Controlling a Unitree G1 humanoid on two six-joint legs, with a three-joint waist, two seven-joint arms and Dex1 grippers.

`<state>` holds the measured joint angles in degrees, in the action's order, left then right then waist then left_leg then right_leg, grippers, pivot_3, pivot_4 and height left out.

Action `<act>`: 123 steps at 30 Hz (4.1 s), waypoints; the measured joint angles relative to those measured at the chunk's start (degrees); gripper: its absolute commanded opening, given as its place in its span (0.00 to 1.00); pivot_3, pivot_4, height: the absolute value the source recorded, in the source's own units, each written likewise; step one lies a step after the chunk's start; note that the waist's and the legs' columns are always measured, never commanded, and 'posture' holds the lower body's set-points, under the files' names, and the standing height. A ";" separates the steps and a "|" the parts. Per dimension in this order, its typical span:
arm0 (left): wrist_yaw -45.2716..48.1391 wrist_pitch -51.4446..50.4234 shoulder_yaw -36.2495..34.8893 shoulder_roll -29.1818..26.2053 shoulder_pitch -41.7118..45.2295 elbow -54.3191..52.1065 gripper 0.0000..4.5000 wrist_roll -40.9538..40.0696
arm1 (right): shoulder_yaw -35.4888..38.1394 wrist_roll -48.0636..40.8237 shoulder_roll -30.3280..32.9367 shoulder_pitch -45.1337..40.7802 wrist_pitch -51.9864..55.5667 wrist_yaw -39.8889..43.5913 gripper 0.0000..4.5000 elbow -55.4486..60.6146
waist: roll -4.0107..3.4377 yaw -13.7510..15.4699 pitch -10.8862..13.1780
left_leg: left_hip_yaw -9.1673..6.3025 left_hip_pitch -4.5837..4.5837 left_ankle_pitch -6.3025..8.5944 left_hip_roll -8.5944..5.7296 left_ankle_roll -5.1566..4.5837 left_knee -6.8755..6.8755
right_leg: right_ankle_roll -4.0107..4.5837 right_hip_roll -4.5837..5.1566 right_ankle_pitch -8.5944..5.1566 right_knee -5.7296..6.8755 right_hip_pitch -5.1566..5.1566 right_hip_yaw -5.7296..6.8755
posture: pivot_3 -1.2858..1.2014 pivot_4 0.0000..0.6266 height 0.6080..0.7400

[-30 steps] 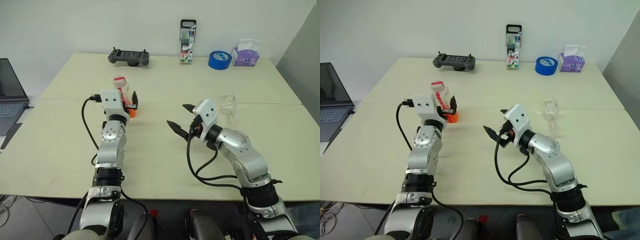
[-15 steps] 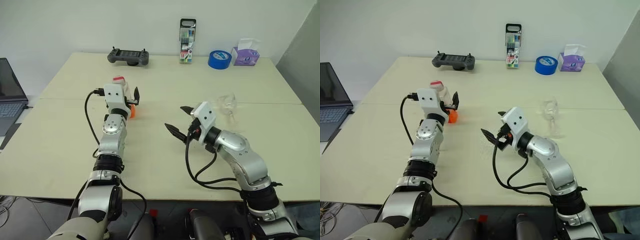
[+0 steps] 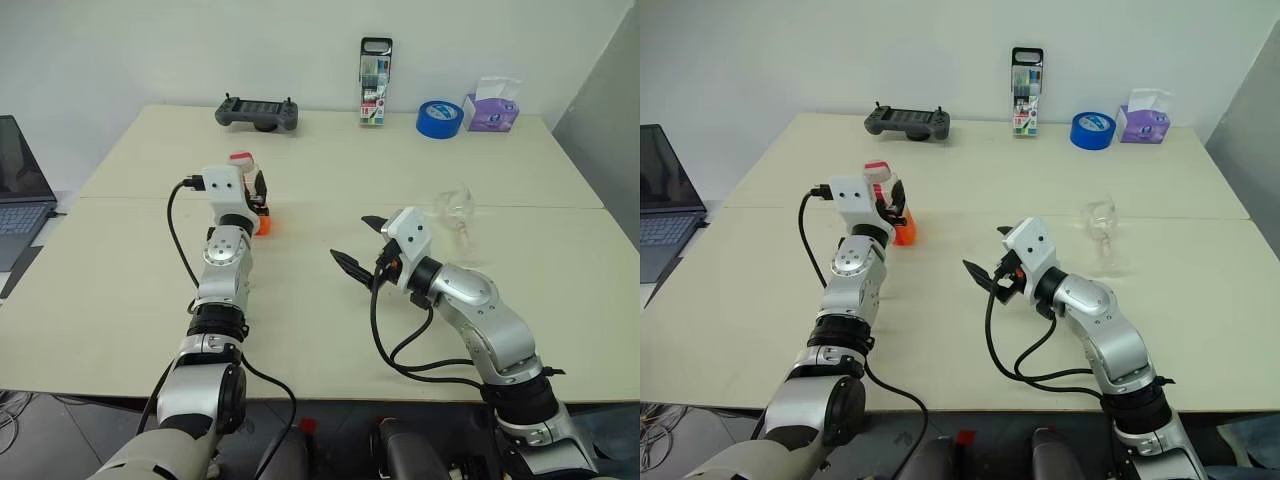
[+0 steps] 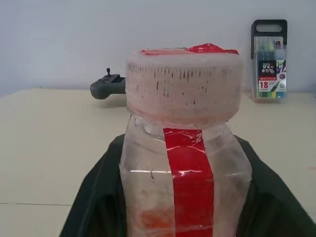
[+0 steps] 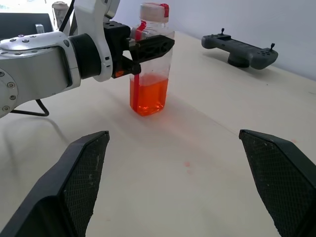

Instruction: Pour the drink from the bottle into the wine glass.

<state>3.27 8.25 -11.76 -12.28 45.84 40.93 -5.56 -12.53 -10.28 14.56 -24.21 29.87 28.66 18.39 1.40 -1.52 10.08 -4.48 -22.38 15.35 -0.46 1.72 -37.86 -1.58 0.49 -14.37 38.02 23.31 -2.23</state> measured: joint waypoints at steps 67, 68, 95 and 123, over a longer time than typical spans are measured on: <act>41.20 -23.91 18.95 -2.66 -18.17 -42.57 0.43 -13.61 | 8.66 -16.40 -3.79 -10.36 39.53 -21.13 0.40 21.44 | -0.09 -0.28 0.07 | 0.02 -0.31 -0.14 0.04 0.06 -0.08 | 0.00 -0.13 -0.02 0.60 0.55 -0.09 | 0.52 0.24 1.00; 41.20 -23.91 18.95 -2.62 -18.16 -42.57 0.43 -13.55 | 8.66 -16.41 -3.58 -10.55 39.70 -20.96 0.40 21.42 | -0.09 -0.28 0.07 | 0.02 -0.31 -0.14 0.04 0.06 -0.08 | -0.01 -0.13 -0.02 0.60 0.55 -0.09 | 0.52 0.24 1.00; 42.79 -23.83 21.46 -0.92 -17.40 -43.71 0.42 -13.19 | 8.51 -22.39 20.41 -18.57 14.42 24.45 0.63 -5.63 | -0.15 -0.22 0.35 | 0.06 -0.32 -0.13 0.07 0.04 -0.08 | 0.00 -0.18 -0.02 0.51 0.49 -0.10 | 0.52 0.24 1.00; 43.75 -19.08 21.28 0.79 -14.08 -38.10 0.42 -12.00 | 18.53 -16.19 -11.73 -15.40 59.22 -30.49 0.73 29.50 | -0.20 -0.17 0.35 | 0.04 -0.44 -0.19 0.03 0.10 -0.08 | 0.01 -0.13 -0.02 0.80 0.78 -0.15 | 0.52 0.24 1.00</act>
<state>47.02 -10.83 9.51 -11.49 31.76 2.83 -17.56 6.00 -26.48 2.83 -39.61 89.09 -1.83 47.89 1.20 -1.69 10.44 -4.44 -22.82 15.15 -0.43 1.82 -37.94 -1.58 0.37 -14.39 38.82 24.09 -2.38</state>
